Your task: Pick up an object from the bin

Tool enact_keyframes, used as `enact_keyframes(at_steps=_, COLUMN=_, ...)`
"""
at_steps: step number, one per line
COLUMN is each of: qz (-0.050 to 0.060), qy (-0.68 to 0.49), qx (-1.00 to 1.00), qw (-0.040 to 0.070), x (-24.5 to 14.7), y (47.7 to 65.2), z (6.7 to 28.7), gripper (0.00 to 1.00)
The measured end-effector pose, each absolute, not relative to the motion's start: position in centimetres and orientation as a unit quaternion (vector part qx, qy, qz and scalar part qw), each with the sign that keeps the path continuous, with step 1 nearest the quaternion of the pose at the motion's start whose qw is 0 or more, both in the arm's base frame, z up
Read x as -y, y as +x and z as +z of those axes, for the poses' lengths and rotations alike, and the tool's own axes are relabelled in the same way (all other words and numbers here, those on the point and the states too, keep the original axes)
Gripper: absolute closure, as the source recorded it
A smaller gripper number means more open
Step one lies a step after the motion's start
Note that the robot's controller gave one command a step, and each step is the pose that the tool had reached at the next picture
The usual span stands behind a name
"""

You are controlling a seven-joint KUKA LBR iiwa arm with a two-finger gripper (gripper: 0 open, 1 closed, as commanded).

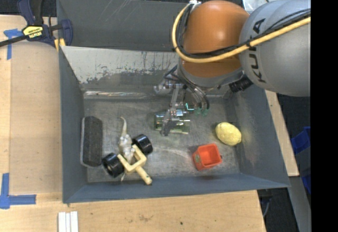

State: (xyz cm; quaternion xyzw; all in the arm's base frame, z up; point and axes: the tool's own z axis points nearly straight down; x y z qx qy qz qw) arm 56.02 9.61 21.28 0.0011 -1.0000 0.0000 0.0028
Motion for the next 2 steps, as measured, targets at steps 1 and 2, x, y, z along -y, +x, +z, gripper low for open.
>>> enact_keyframes(at_steps=1, qz=0.000, qy=0.000, qx=1.000, qw=-0.002, x=-9.6, y=56.2, z=21.8, gripper=0.00)
enact_keyframes(at_steps=2, qz=-0.001, qy=-0.026, qx=1.000, qw=-0.003, x=-3.1, y=58.5, z=16.5, gripper=0.00)
